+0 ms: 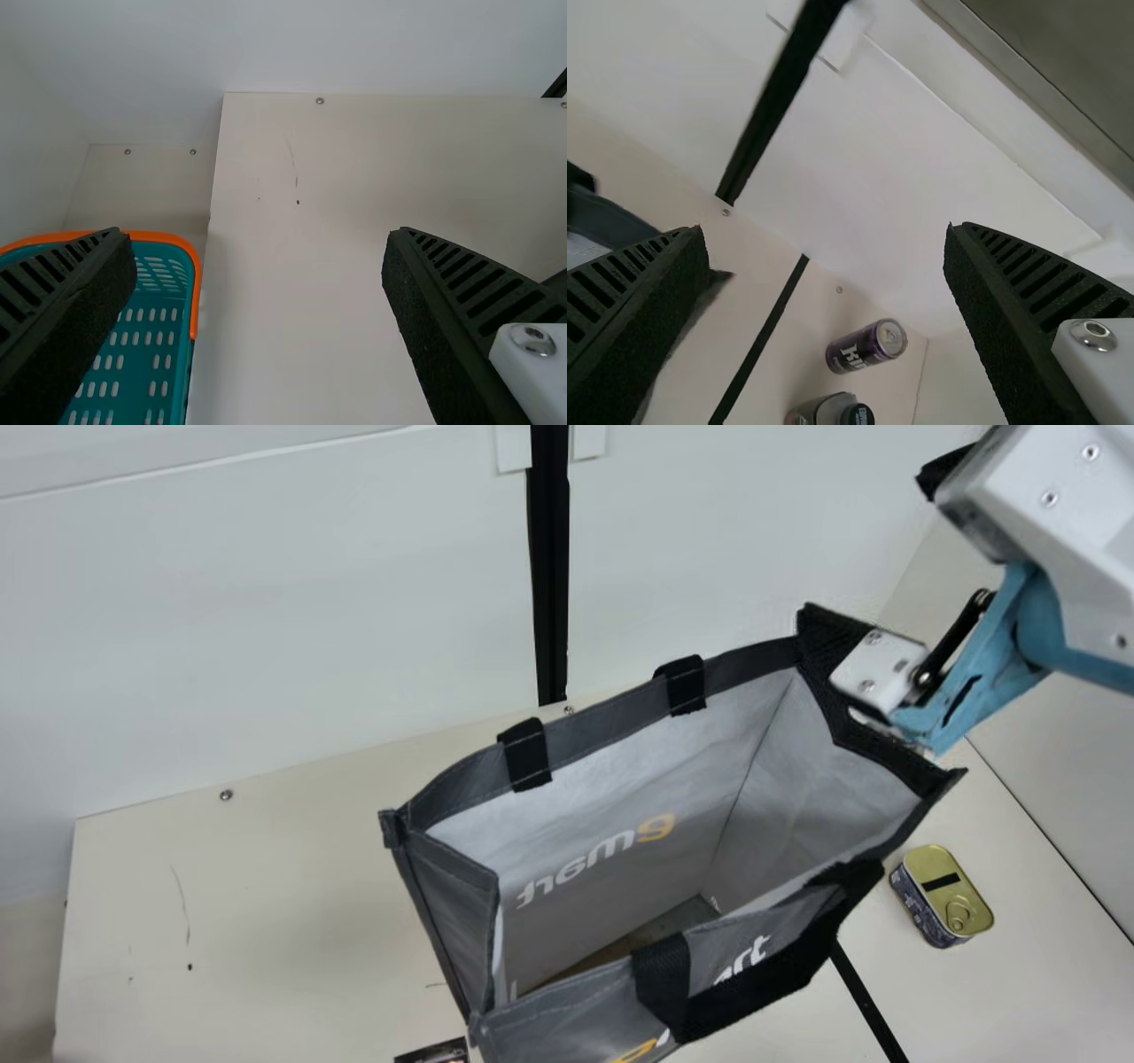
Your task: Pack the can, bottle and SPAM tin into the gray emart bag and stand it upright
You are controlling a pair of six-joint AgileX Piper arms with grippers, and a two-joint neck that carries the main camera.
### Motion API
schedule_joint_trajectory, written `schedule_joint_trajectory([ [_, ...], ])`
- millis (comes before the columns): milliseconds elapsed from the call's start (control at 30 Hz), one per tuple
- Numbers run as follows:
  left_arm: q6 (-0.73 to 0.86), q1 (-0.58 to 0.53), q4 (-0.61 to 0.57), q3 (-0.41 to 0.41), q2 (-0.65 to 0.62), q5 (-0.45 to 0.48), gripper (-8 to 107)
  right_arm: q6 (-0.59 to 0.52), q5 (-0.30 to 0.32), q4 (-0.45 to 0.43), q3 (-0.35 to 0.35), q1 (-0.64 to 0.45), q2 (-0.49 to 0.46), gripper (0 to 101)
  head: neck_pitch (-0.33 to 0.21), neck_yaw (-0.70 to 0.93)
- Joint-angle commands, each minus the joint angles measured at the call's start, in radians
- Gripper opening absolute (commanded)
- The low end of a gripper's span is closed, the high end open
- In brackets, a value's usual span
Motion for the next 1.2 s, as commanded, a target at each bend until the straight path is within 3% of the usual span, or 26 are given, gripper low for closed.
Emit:
schedule_joint_trajectory([
  [0, 0.000, 0.000, 0.000, 0.000, 0.000, 0.000, 90, -0.003, 0.001, 0.027, -0.004, -0.073, 0.017, 95, -0.021, -0.002],
  [333, 0.000, 0.000, 0.000, 0.000, 0.000, 0.000, 90, 0.027, 0.001, 0.024, 0.011, -0.162, 0.067, 95, -0.021, -0.002],
  [1167, 0.000, 0.000, 0.000, 0.000, 0.000, 0.000, 90, 0.214, 0.001, -0.067, 0.244, -0.205, 0.077, 95, -0.021, -0.002],
])
